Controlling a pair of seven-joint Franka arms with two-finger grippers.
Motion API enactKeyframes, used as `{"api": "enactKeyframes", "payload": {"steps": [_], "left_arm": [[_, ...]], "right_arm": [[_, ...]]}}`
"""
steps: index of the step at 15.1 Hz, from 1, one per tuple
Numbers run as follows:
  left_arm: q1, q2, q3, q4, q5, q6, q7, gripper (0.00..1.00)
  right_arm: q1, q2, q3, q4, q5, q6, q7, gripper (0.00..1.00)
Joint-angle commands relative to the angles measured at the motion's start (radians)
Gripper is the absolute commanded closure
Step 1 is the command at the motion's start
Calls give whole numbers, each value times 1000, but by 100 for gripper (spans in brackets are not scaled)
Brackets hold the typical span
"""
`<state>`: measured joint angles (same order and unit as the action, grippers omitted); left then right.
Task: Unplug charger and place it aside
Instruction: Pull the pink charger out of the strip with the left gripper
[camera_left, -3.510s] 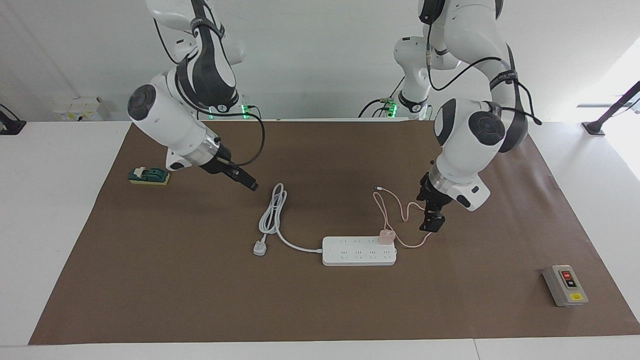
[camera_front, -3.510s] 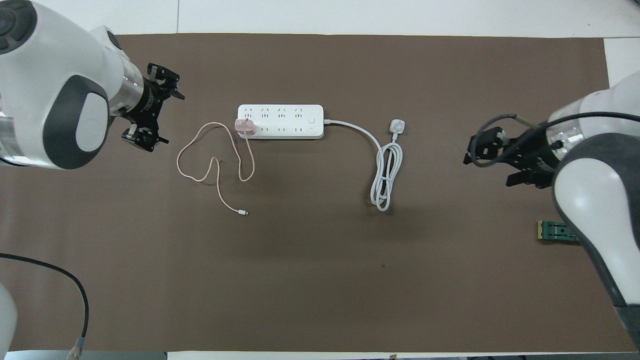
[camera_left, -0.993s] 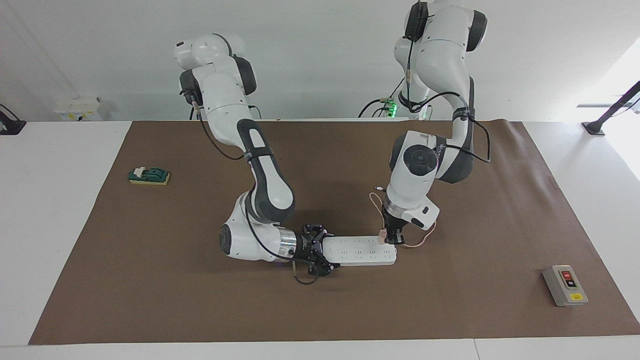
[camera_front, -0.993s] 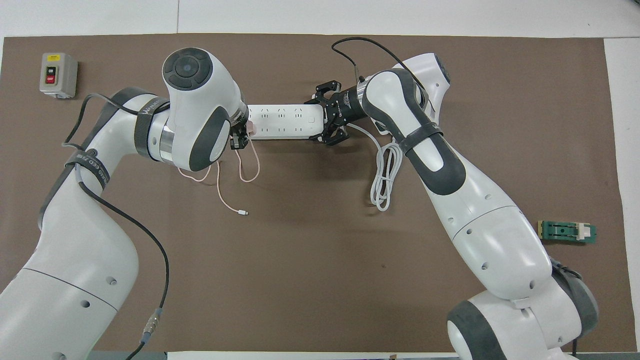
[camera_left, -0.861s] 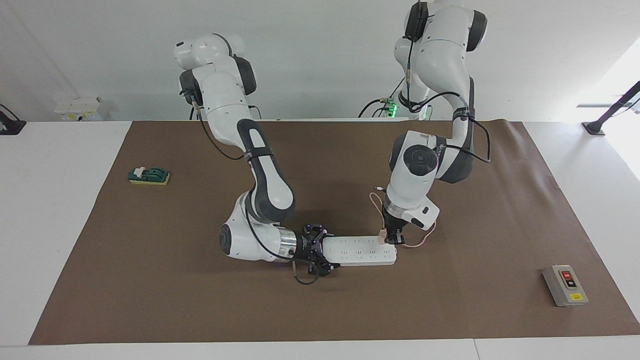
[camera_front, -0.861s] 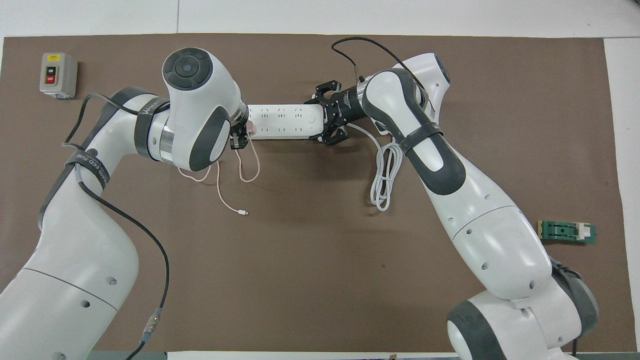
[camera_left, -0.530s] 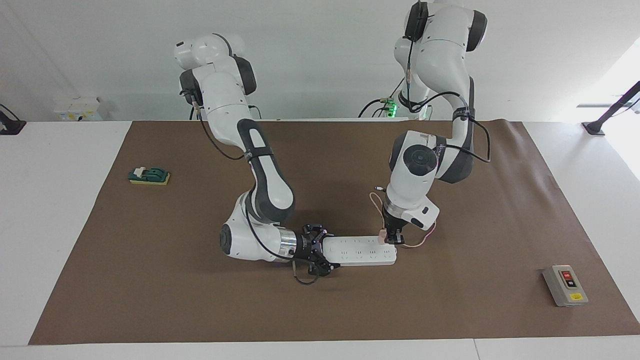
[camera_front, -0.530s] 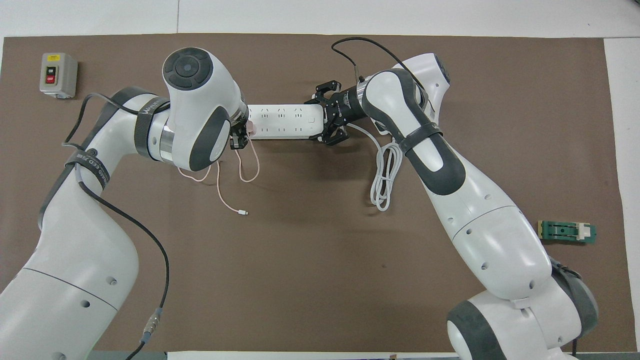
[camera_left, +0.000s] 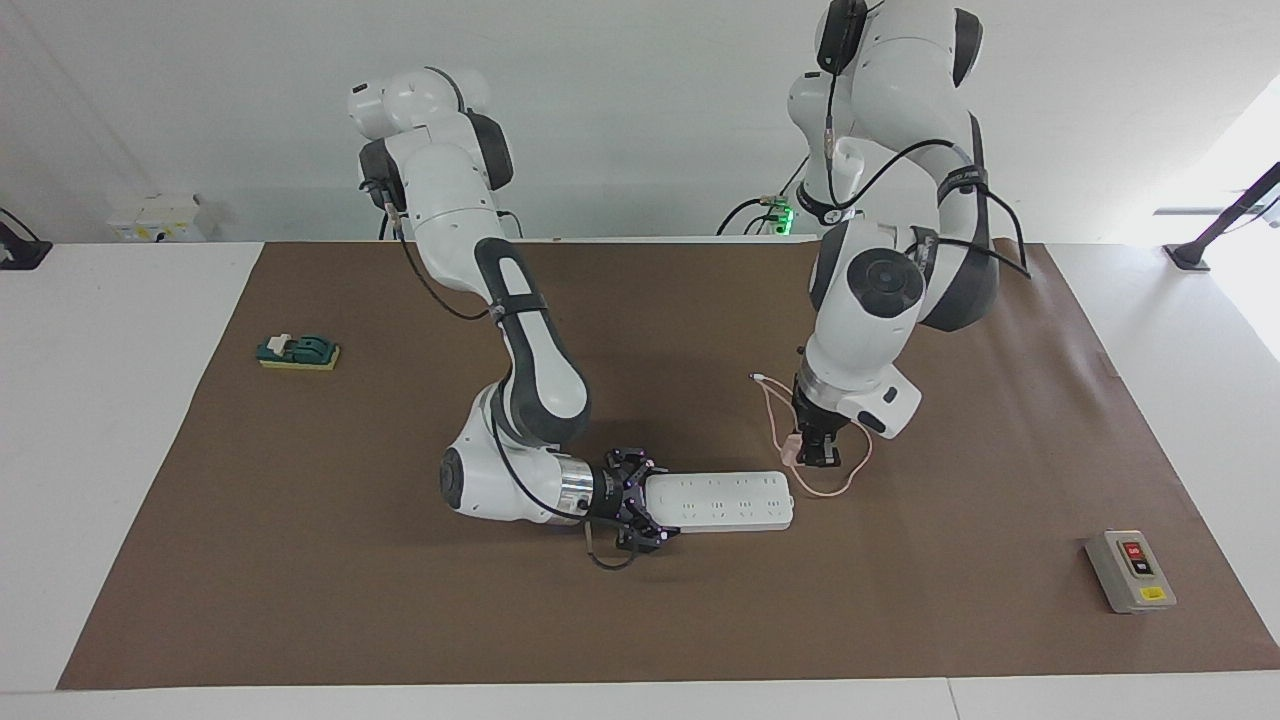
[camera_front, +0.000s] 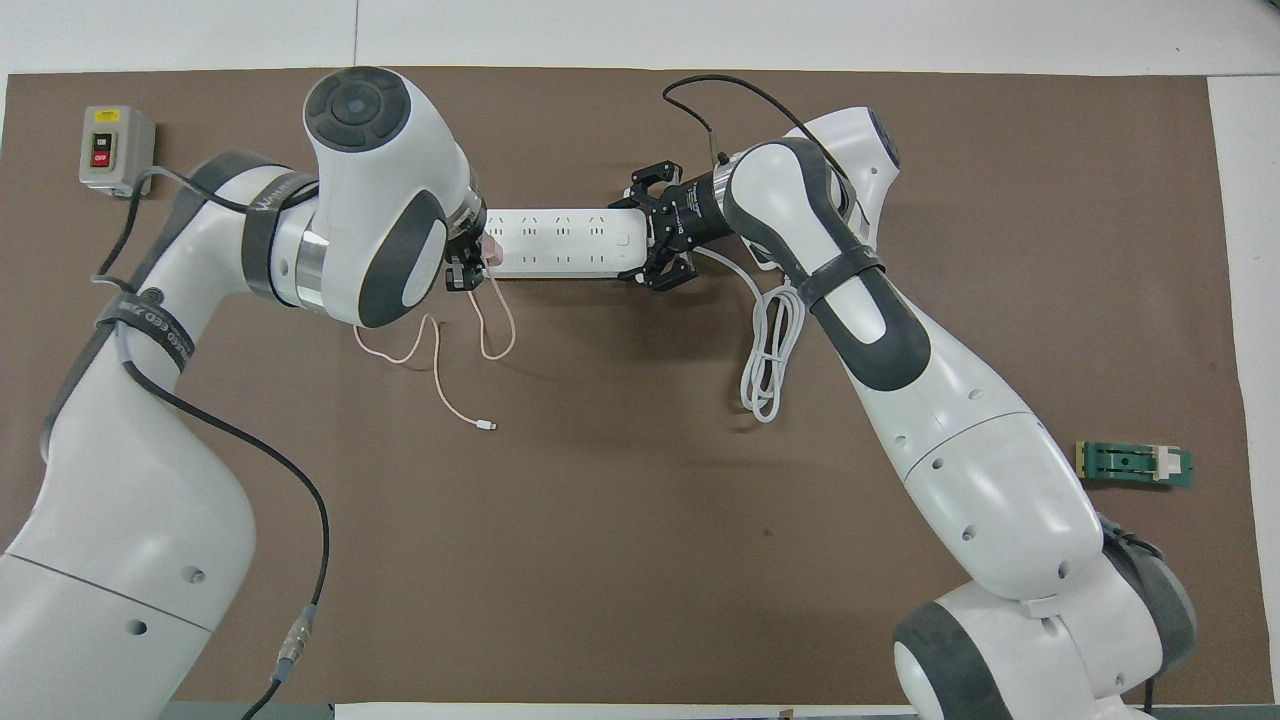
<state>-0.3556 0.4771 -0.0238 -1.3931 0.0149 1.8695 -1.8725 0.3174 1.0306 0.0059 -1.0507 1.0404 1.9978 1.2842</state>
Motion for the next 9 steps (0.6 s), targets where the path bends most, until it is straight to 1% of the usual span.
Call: {"api": "enactKeyframes", "payload": {"steps": [1, 2, 3, 4, 5, 6, 8, 9], "left_arm": [[-3, -8, 4, -4, 10, -29, 190, 100], [-2, -9, 5, -6, 10, -41, 326, 100], [3, -9, 5, -6, 11, -49, 448, 100], [4, -11, 10, -6, 14, -65, 590, 100], [9, -27, 12, -15, 14, -73, 719, 100], [30, -63, 13, -64, 14, -81, 872, 100], [72, -151, 12, -180, 36, -73, 1158, 100], [107, -184, 10, -220, 37, -66, 1276, 100]], "right_arm": [[28, 22, 5, 23, 15, 67, 1, 58], [28, 22, 5, 21, 13, 68, 3, 45], [29, 19, 5, 21, 7, 67, 4, 26], [29, 13, 5, 21, 7, 67, 4, 18], [28, 6, 3, 23, 6, 65, 6, 12], [28, -1, 2, 21, 6, 62, 9, 1], [23, -27, -3, -3, 6, 52, 9, 0], [19, -44, -3, -20, 6, 49, 10, 0]]}}
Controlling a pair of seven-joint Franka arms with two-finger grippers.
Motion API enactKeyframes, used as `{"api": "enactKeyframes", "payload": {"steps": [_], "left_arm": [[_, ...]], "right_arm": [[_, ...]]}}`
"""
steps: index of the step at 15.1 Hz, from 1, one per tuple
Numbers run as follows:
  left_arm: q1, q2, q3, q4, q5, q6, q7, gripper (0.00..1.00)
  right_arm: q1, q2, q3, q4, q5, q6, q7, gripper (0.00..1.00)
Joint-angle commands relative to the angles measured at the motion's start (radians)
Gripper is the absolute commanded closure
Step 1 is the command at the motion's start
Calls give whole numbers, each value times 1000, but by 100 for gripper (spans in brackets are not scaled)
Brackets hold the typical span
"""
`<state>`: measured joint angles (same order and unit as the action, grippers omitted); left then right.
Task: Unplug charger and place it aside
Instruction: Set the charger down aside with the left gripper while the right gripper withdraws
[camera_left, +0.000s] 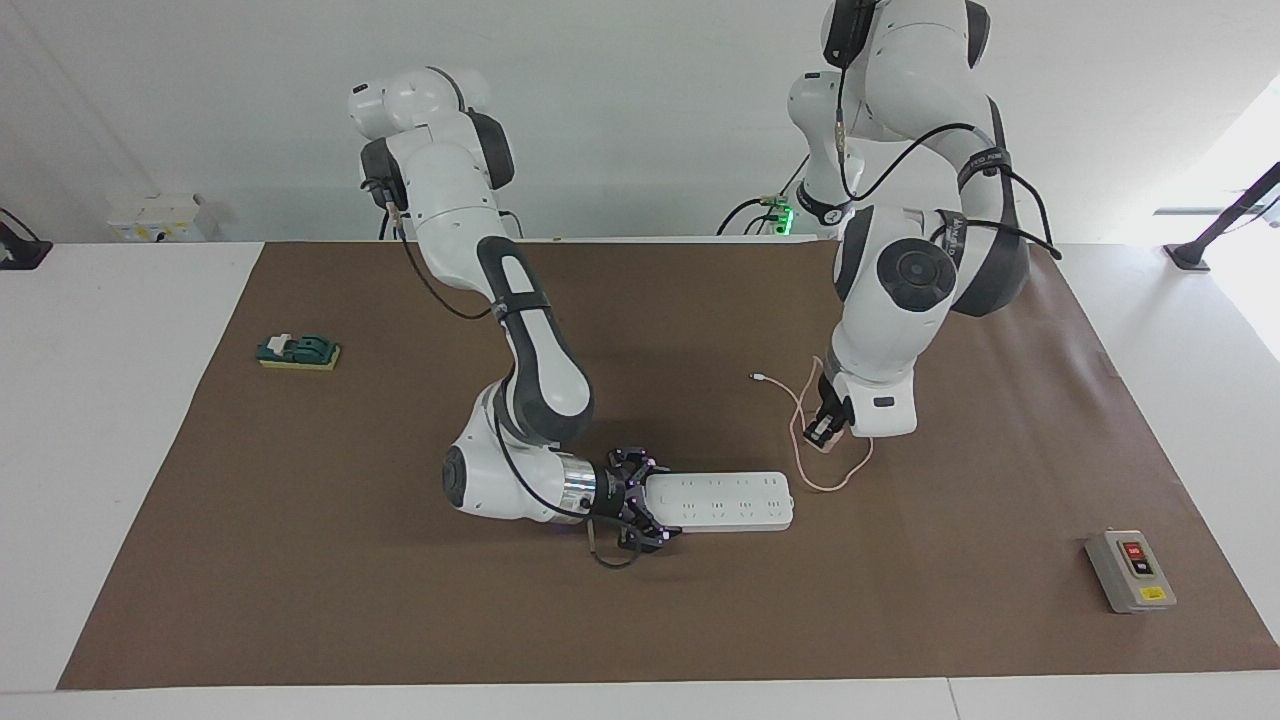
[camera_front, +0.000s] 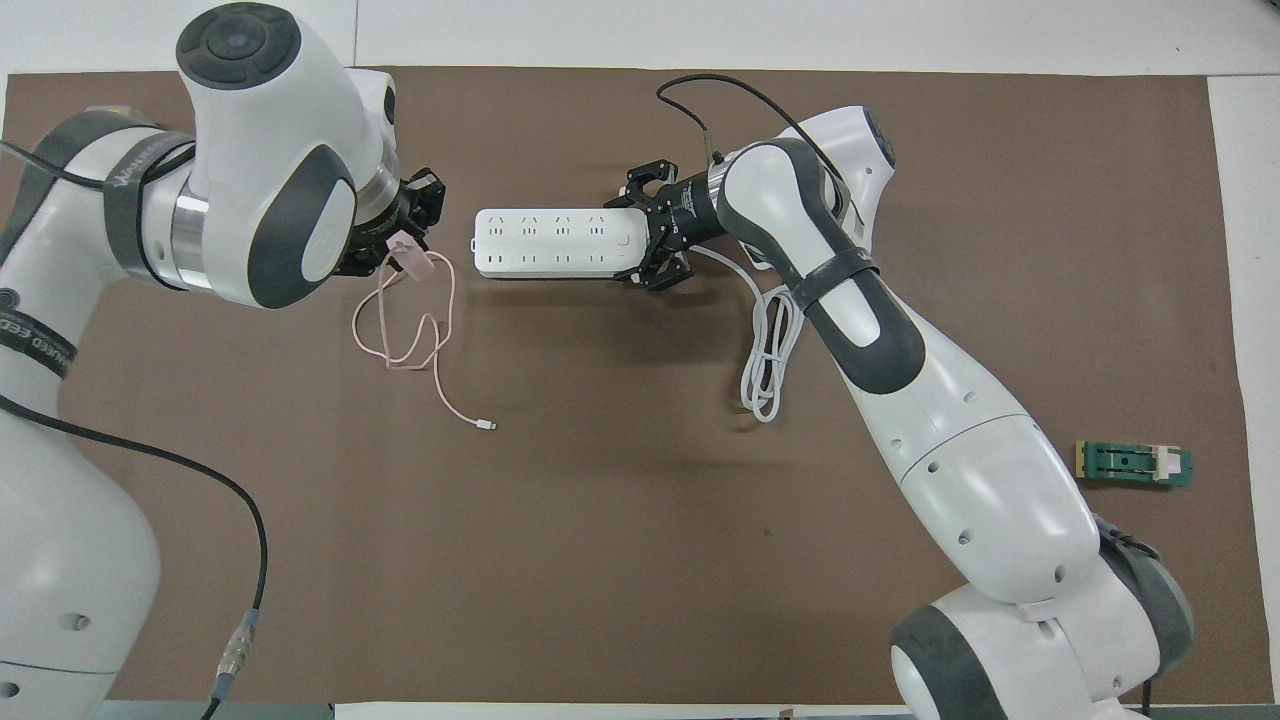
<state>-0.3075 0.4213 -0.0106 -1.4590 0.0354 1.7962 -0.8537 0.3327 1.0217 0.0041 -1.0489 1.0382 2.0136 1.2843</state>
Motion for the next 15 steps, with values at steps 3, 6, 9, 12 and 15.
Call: {"api": "enactKeyframes", "payload": {"steps": [3, 6, 9, 12, 15], "left_arm": [[145, -176, -5, -234, 15, 41, 563, 100], [246, -203, -6, -337, 12, 130, 814, 100], [388, -291, -5, -553, 12, 357, 993, 67], [479, -289, -5, -557, 14, 373, 1050, 0], [507, -306, -3, -496, 14, 345, 1134, 0]], "right_arm": [[-4, -107, -6, -101, 6, 22, 10, 0], [-14, -205, -53, -190, -9, -53, 9, 0], [-17, -311, -133, -241, -136, -203, -10, 0], [-32, -393, -165, -241, -289, -337, -78, 0], [-52, -457, -188, -244, -412, -433, -189, 0]]}}
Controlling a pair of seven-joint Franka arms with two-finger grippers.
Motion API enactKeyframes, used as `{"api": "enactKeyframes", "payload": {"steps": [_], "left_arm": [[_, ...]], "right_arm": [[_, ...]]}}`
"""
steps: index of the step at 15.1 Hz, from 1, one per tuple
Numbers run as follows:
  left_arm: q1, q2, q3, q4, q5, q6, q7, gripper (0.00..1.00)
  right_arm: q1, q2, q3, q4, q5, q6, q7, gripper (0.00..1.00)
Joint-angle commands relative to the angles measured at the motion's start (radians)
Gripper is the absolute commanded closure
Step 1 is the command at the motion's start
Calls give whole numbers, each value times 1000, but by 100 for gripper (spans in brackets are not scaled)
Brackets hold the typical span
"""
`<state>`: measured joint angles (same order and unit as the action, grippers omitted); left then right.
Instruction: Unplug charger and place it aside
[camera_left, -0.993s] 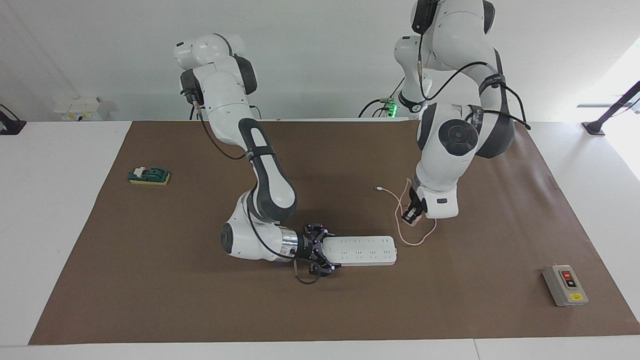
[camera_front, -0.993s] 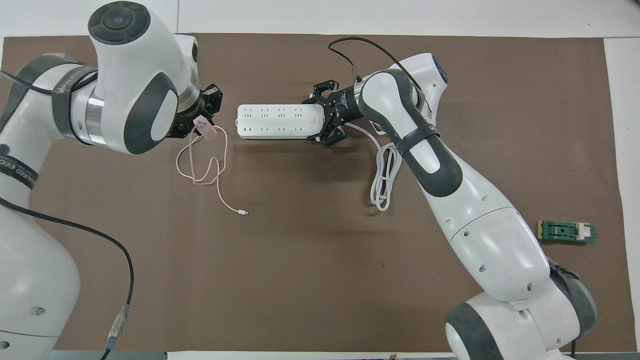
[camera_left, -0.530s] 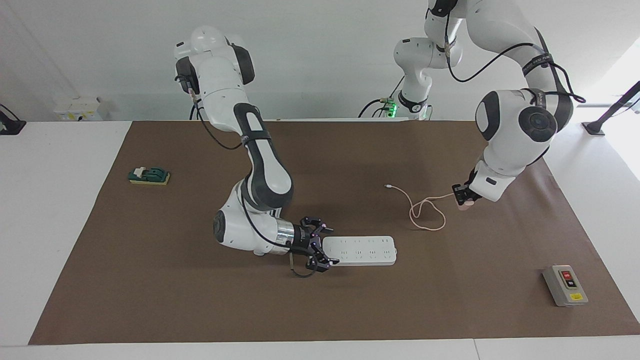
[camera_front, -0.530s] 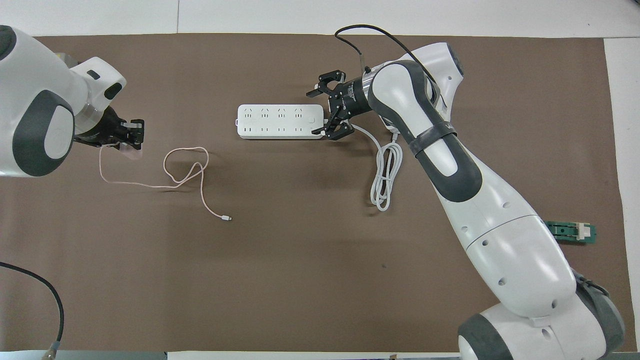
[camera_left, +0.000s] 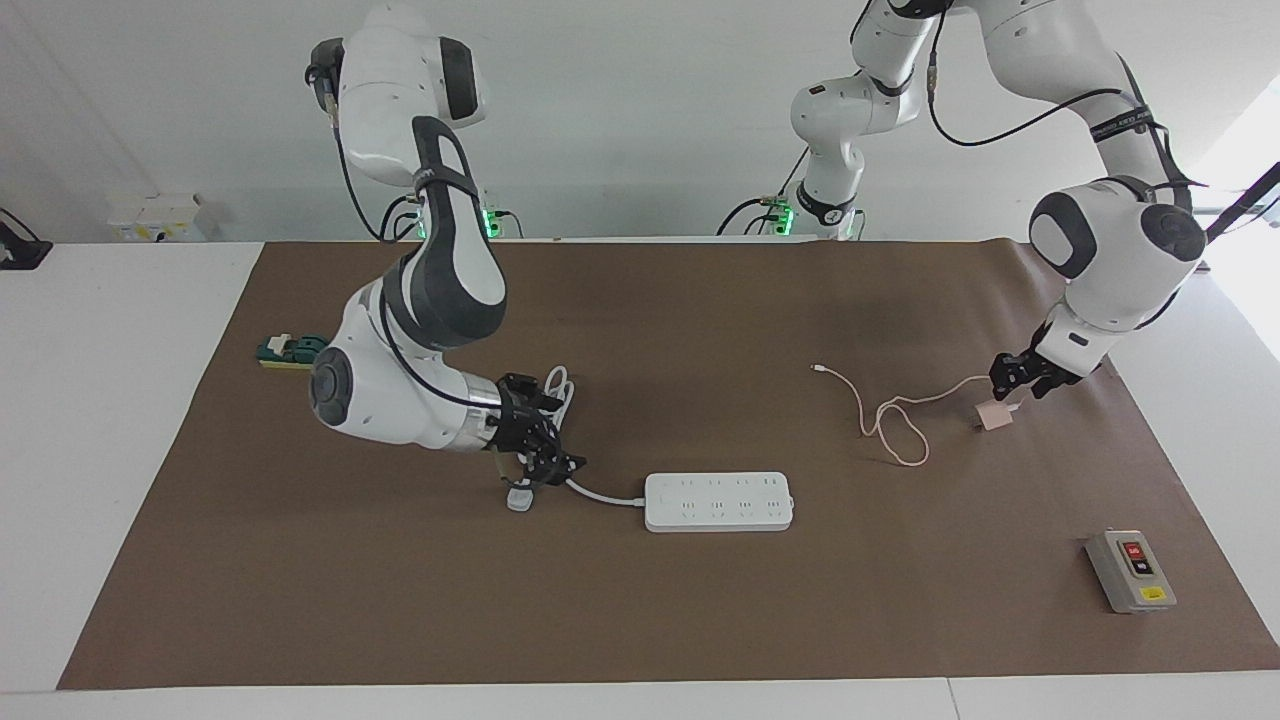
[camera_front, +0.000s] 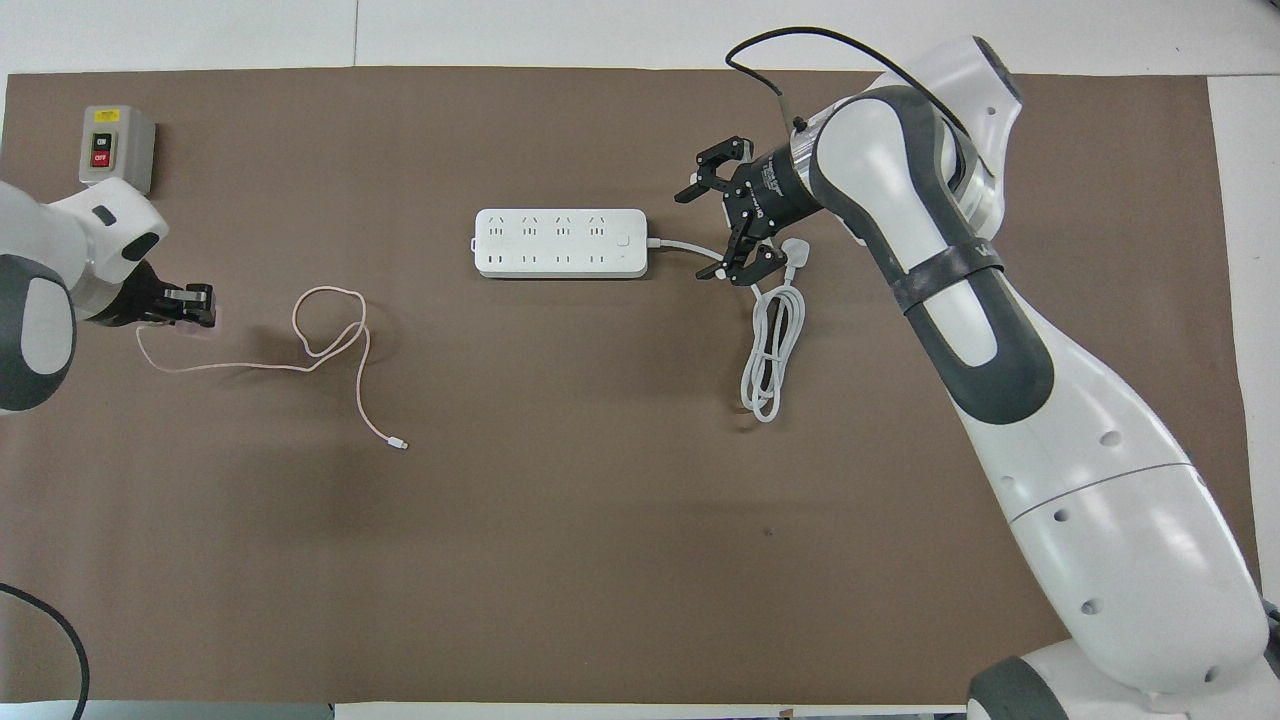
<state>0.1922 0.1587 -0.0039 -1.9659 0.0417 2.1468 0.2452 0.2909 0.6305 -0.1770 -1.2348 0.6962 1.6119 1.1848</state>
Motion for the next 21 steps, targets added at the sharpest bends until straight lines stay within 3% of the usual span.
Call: {"api": "enactKeyframes", "payload": {"steps": [1, 4, 7, 11, 14, 16, 19, 21], "left_arm": [[6, -47, -10, 51, 7, -34, 29, 0], [-11, -47, -18, 215, 7, -183, -22, 0], [-55, -47, -42, 326, 10, -329, -228, 0], [-83, -113, -51, 309, 9, -456, -358, 0], [-94, -140, -51, 286, 7, -475, -426, 0], [-94, -140, -53, 292, 9, -473, -448, 0], [-108, -140, -53, 291, 9, -479, -449, 0], [-105, -140, -53, 295, 9, -473, -442, 0]], "right_arm": [[-25, -87, -10, -61, -125, -58, -147, 0], [-64, -161, -13, -80, -294, -116, -426, 0], [-123, -239, -13, -129, -406, -121, -711, 0], [-205, -291, -13, -132, -513, -139, -1093, 0], [-246, -328, -13, -132, -579, -135, -1301, 0], [-260, -380, -7, -152, -632, -136, -1352, 0], [-274, -520, 10, -260, -691, -127, -1353, 0], [-317, -595, 63, -314, -725, -129, -1357, 0]]}}
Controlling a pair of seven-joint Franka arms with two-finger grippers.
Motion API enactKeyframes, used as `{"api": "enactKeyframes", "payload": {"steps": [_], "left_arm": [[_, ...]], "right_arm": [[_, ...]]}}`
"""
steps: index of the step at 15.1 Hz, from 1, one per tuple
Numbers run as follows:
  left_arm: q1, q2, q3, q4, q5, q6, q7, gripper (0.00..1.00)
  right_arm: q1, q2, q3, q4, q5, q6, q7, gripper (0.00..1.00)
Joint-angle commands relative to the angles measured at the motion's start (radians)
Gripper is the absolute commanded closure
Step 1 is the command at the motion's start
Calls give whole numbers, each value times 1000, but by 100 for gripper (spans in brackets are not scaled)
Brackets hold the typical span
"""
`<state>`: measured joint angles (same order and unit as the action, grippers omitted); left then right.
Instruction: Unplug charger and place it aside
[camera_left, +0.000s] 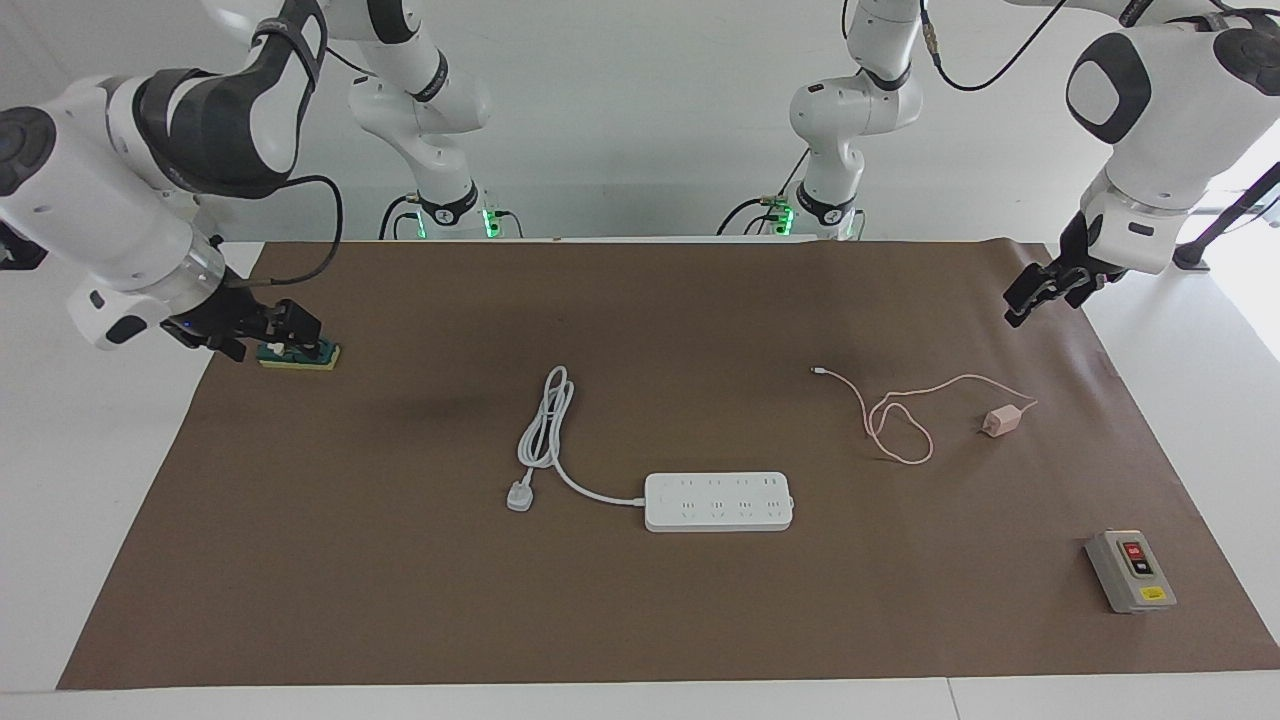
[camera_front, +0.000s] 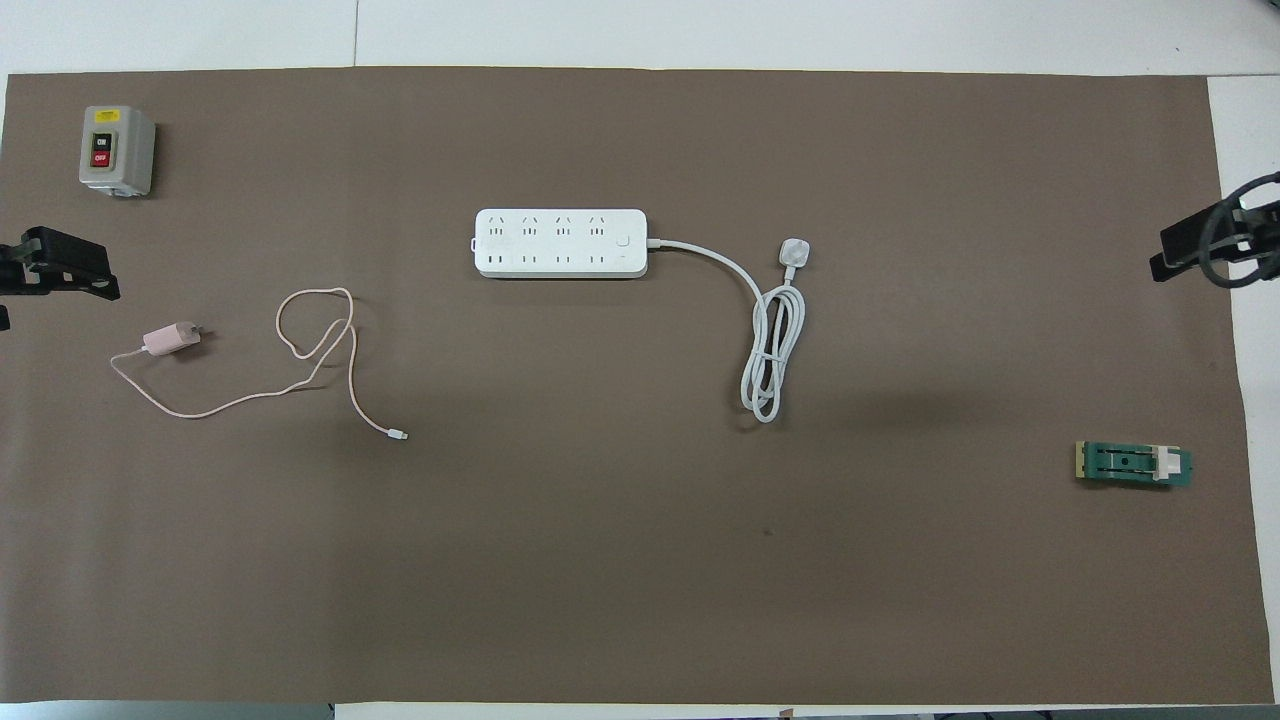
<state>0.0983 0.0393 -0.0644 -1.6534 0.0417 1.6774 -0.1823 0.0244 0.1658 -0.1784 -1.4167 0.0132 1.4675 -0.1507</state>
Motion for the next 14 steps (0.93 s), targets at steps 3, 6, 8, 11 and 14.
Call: {"api": "enactKeyframes", "payload": {"steps": [3, 6, 8, 11, 14], "left_arm": [[-19, -27, 9, -23, 12, 4, -16, 0], [-75, -65, 52, -42, 9, 12, -5, 0], [-107, -96, 71, -83, 4, 21, 18, 0], [-114, -121, 69, -120, -29, 21, 96, 0], [-114, -133, 69, -120, -49, 1, 175, 0]], "right_arm": [[-109, -224, 137, -207, -71, 16, -18, 0], [-118, -255, 146, -246, -70, 17, -9, 0], [-119, -252, 149, -249, -67, 42, 14, 0], [-119, -247, 157, -248, -62, 53, 59, 0], [-135, -238, 160, -234, -61, 53, 59, 0]]}}
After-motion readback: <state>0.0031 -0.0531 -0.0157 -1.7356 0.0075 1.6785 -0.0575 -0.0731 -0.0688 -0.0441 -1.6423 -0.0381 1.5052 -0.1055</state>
